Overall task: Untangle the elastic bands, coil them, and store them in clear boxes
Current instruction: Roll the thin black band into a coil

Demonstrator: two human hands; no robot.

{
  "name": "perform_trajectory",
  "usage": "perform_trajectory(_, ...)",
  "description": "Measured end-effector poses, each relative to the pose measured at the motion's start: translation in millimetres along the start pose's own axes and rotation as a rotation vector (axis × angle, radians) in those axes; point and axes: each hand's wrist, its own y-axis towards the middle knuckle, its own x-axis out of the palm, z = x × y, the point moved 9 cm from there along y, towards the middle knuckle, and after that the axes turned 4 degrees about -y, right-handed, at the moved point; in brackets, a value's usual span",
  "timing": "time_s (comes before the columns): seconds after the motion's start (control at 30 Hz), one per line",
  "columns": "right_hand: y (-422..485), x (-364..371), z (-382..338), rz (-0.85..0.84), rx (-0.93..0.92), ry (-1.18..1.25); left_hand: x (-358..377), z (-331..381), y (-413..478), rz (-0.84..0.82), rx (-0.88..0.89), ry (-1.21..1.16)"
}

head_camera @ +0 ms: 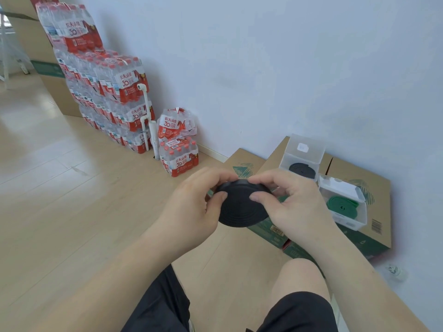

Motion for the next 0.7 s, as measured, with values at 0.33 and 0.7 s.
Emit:
perform_trajectory(0.33,3,-3,0,0.115,0.02,0.07,-5,5,2,0.038,-0.034,0.017)
perform_trajectory(0.7,2,1,-14,0.06,-0.127,-0.062,-5,-7,-4,0.077,-0.087,-0.012)
